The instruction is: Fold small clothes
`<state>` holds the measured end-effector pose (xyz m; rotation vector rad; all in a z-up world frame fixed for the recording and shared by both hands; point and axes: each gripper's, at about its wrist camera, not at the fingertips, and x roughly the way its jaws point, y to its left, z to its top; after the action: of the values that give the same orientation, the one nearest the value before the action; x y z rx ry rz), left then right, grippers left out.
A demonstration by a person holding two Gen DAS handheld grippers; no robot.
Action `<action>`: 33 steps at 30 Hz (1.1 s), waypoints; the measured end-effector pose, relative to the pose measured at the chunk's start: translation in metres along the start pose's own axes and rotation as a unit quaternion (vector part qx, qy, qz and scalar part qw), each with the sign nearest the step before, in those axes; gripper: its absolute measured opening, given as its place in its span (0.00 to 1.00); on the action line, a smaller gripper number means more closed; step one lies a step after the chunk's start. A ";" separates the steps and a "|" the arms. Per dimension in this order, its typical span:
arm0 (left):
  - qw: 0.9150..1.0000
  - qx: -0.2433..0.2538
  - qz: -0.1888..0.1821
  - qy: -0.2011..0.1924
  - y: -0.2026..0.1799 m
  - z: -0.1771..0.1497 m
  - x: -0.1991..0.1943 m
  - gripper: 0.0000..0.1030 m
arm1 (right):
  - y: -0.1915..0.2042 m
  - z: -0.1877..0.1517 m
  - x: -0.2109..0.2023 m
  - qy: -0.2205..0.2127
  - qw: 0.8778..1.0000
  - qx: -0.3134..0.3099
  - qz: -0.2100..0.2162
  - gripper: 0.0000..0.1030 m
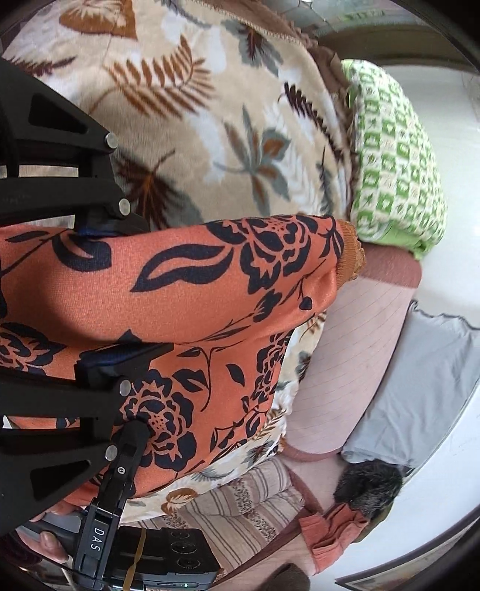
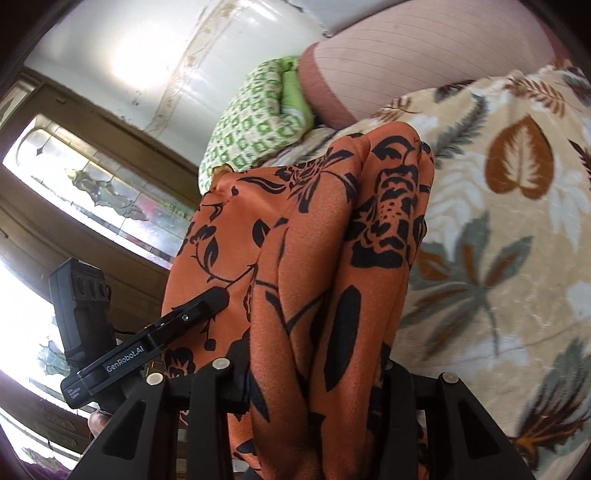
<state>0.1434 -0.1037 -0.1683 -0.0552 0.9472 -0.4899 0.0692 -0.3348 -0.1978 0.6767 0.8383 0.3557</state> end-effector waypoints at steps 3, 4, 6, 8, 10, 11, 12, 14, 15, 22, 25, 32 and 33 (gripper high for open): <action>1.000 -0.005 0.006 -0.004 0.015 -0.005 -0.008 0.45 | 0.016 -0.003 0.008 0.001 1.000 -0.008 0.002 0.39; 1.000 -0.007 0.006 -0.005 0.019 -0.006 -0.009 0.45 | 0.019 -0.003 0.011 0.002 1.000 -0.010 0.001 0.39; 1.000 -0.011 0.007 -0.005 0.025 -0.009 -0.010 0.45 | 0.027 -0.006 0.017 0.005 1.000 -0.014 0.000 0.39; 1.000 -0.014 0.011 -0.003 0.034 -0.012 -0.010 0.45 | 0.034 -0.005 0.026 0.007 1.000 -0.019 -0.002 0.39; 1.000 -0.018 0.013 0.000 0.041 -0.015 -0.008 0.45 | 0.039 -0.007 0.034 0.012 1.000 -0.021 -0.005 0.39; 1.000 -0.020 0.014 0.002 0.045 -0.016 -0.006 0.45 | 0.038 -0.009 0.035 0.013 1.000 -0.022 -0.006 0.39; 1.000 -0.021 0.016 0.005 0.048 -0.019 -0.003 0.45 | 0.039 -0.011 0.039 0.015 1.000 -0.023 -0.009 0.39; 1.000 -0.022 0.018 0.010 0.053 -0.021 0.001 0.45 | 0.037 -0.009 0.051 0.021 0.999 -0.024 -0.012 0.39; 0.999 -0.023 0.018 0.013 0.056 -0.023 0.004 0.45 | 0.037 -0.010 0.055 0.023 0.999 -0.024 -0.014 0.39; 0.998 -0.037 0.022 0.046 0.073 -0.037 0.036 0.45 | 0.027 -0.017 0.084 0.043 0.998 -0.029 -0.035 0.39; 0.997 -0.039 0.023 0.063 0.076 -0.044 0.052 0.45 | 0.016 -0.019 0.098 0.054 0.997 -0.025 -0.043 0.39; 0.996 -0.028 0.050 0.067 0.074 -0.056 0.066 0.58 | -0.015 -0.027 0.118 0.077 0.995 -0.010 -0.055 0.44; 0.996 -0.020 0.061 0.063 0.071 -0.057 0.064 0.61 | -0.019 -0.026 0.120 0.080 0.995 -0.007 -0.056 0.49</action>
<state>0.1566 -0.0584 -0.2691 -0.0017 1.0781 -0.3649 0.1243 -0.2735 -0.2903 0.5912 1.0210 0.3163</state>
